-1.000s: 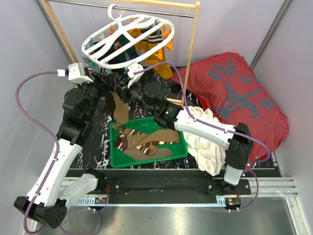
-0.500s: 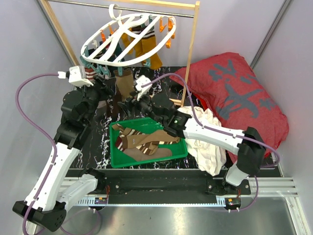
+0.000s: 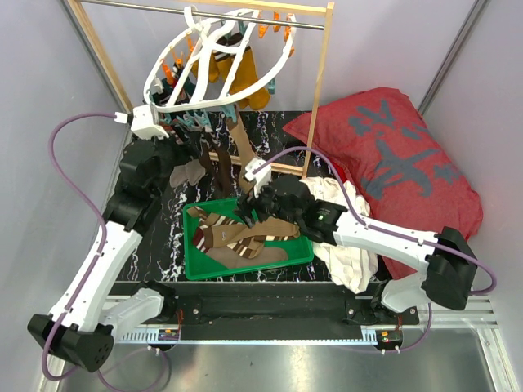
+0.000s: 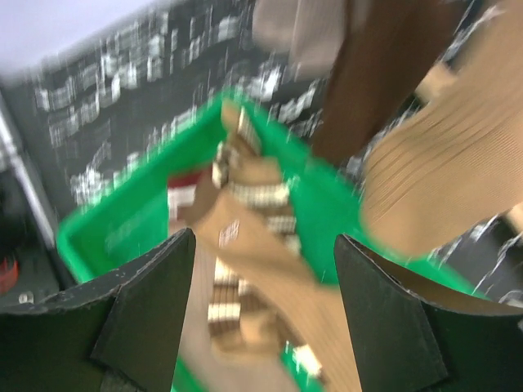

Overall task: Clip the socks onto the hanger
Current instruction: Rotate the hanger at the clothesline, then adjust the sock in the bin.

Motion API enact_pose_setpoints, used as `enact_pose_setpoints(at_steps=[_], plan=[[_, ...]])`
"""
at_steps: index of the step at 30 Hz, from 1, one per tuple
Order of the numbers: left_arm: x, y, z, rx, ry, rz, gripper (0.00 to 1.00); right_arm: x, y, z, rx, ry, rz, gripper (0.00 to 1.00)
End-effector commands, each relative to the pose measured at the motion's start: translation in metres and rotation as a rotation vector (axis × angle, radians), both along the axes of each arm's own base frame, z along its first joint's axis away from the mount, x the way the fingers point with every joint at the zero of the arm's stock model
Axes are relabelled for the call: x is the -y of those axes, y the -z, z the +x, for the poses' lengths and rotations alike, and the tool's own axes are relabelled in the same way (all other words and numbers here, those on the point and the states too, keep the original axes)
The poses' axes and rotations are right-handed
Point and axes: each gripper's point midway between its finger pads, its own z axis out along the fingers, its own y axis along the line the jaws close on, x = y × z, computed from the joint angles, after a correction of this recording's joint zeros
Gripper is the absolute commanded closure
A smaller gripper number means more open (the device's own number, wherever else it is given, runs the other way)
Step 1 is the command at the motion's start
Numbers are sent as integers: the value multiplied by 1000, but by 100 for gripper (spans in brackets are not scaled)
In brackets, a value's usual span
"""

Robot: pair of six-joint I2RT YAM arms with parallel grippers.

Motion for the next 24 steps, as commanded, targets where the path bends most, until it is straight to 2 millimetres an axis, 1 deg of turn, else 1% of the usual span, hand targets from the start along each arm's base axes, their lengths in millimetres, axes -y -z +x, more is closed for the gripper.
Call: enact_pose_setpoints(at_steps=[1, 2, 3, 5, 6, 7, 9, 12, 14, 18, 23, 24], plan=[[-18, -22, 12, 67, -127, -45, 25, 4, 38, -28, -84, -141, -114, 22], [-27, -21, 15, 77, -176, -50, 25, 3, 45, -31, -98, -166, -133, 22], [-32, -21, 17, 81, -199, -50, 24, 3, 60, -35, -124, -188, -178, 22], [-44, -18, 21, 73, -242, -50, 23, -2, 69, -40, -148, -235, -201, 23], [-48, -18, 23, 72, -251, -52, 23, -2, 81, -41, -166, -246, -235, 23], [-51, -15, 26, 65, -264, -49, 23, -5, 84, -42, -173, -262, -241, 23], [-61, -13, 30, 65, -296, -44, 23, -10, 98, -45, -199, -294, -272, 24], [-72, -10, 35, 61, -333, -29, 23, -15, 112, -45, -204, -311, -311, 26], [-79, -7, 36, 57, -363, -18, 23, -17, 119, -44, -205, -314, -336, 26], [-91, -6, 36, 58, -401, -9, 22, -24, 132, -36, -196, -303, -377, 28], [-96, -8, 40, 63, -418, -4, 22, -38, 135, -25, -173, -311, -392, 32], [-95, -6, 42, 60, -415, -2, 21, -44, 137, -21, -168, -315, -392, 33]])
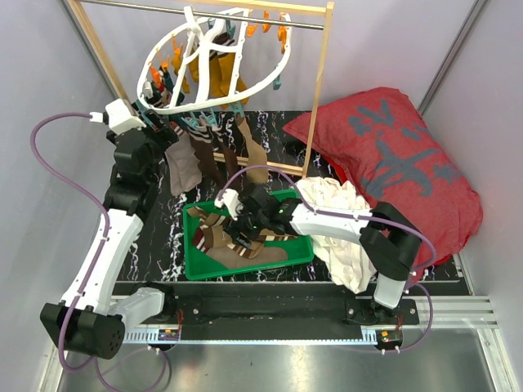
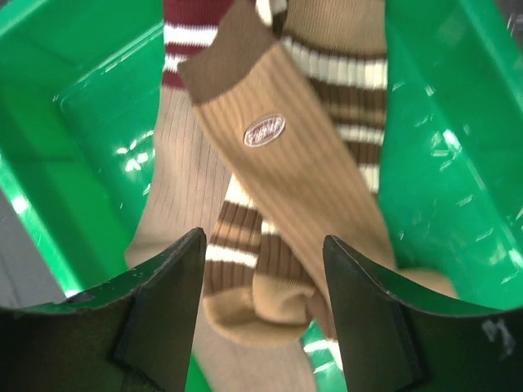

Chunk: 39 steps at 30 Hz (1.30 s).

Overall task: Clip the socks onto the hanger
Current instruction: Adjust the sock in the bin.

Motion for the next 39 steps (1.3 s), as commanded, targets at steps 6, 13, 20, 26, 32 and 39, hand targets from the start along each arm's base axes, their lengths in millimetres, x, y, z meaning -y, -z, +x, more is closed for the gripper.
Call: enact_pose_setpoints(at_steps=[6, 13, 20, 26, 32, 39], plan=[[-14, -14, 14, 33, -59, 28, 21, -43, -3, 28, 78, -37, 14, 41], [-28, -19, 15, 20, -105, 33, 20, -55, 13, 27, 66, -72, -2, 44], [-40, -21, 10, 6, -142, 26, 19, -61, 40, 21, 52, -90, -49, 48], [-36, -31, -1, 12, -106, 33, 14, -58, 49, 26, 70, -66, -79, 68], [-25, -38, -23, 7, -25, 40, 4, -54, 20, 26, 91, -40, -37, 91], [-16, -56, -61, 22, 40, 58, 1, -48, -10, 23, 106, -6, 10, 96]])
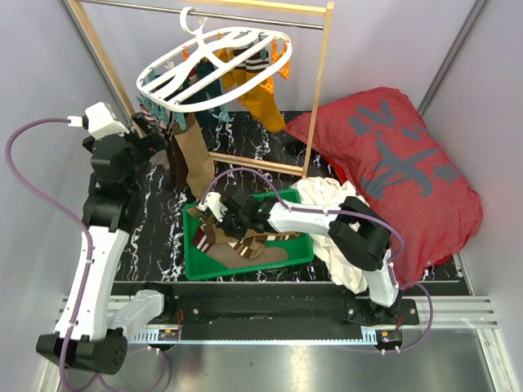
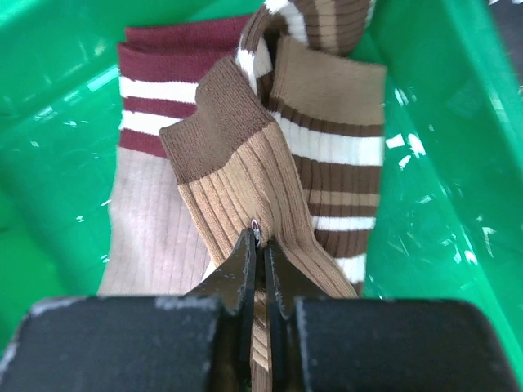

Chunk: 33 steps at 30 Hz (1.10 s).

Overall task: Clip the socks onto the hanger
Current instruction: Adjust the sock in the bin, then open the clamp at the hanger.

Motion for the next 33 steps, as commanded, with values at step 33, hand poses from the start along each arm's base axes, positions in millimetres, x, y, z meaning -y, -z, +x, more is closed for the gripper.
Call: enact_pose_setpoints(at_steps=[33], plan=[[143, -109, -43, 348, 594, -171, 37, 8, -64, -1, -56, 176, 251, 79]])
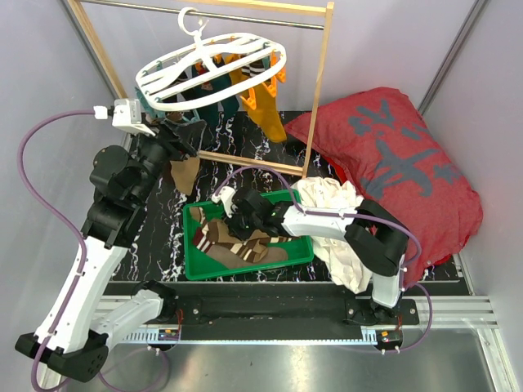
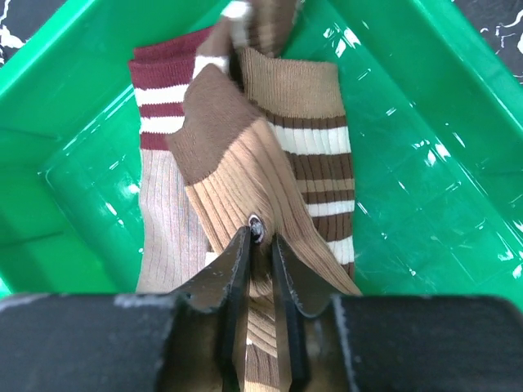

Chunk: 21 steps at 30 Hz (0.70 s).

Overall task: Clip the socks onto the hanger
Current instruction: Open the clamp at the hanger.

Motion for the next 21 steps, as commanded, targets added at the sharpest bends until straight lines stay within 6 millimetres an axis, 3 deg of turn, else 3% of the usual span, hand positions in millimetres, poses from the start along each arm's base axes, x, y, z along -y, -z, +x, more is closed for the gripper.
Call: enact_pose_setpoints(at_steps=[1, 9, 13, 16, 21], plan=[[-9, -27, 6, 77, -66, -37, 39, -7, -41, 5, 30, 16, 122, 78], [-14, -36, 4, 99, -88, -45, 47, -11, -46, 6, 40, 17, 169, 75], [-17, -36, 3, 100, -104, -32, 58, -8, -51, 7, 59, 26, 195, 74], [-19, -36, 1, 95, -110, -27, 67, -5, -65, 7, 89, 32, 256, 72], [-18, -38, -3, 99, -95, -25, 72, 1, -94, 11, 143, 54, 329, 69]])
